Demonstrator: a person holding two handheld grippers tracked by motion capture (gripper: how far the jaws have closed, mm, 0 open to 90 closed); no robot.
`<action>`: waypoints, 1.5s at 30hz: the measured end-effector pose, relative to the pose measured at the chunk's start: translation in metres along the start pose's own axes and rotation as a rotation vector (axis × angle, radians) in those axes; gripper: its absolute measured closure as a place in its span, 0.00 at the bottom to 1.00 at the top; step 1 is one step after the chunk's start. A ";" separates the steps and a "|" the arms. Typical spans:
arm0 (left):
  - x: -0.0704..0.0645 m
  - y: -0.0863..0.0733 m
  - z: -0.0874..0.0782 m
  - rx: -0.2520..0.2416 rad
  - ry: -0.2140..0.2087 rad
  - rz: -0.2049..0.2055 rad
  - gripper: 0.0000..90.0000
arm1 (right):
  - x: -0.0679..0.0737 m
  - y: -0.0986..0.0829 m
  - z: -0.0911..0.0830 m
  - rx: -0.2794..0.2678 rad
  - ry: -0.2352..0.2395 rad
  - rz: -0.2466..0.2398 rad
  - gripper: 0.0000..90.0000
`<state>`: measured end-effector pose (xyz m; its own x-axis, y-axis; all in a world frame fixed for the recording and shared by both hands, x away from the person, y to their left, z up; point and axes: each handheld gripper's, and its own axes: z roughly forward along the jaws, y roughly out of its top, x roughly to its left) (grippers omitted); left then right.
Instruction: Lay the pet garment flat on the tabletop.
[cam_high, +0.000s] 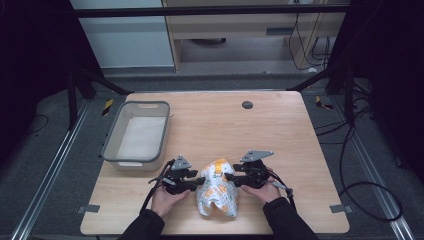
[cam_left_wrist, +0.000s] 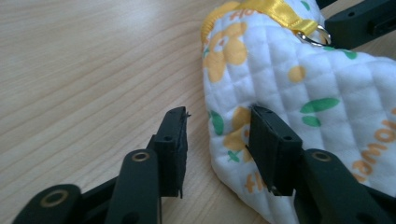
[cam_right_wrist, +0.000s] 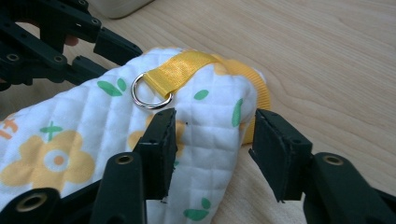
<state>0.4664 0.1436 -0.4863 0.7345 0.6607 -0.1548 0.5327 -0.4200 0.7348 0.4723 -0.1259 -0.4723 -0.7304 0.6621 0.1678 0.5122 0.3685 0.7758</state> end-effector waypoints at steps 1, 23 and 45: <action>-0.001 0.000 0.001 0.005 -0.006 -0.001 0.67 | 0.000 0.000 0.001 0.008 0.012 0.002 0.61; -0.004 0.000 0.005 0.054 -0.028 -0.002 0.96 | 0.002 0.001 0.001 0.055 0.015 -0.013 0.92; -0.016 0.019 -0.055 -0.151 0.027 0.041 0.97 | 0.008 0.012 -0.038 -0.083 0.023 -0.027 0.95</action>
<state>0.4414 0.1597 -0.4334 0.7419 0.6621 -0.1060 0.4314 -0.3503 0.8314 0.4555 -0.1406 -0.4387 -0.7539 0.6373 0.1593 0.4540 0.3302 0.8275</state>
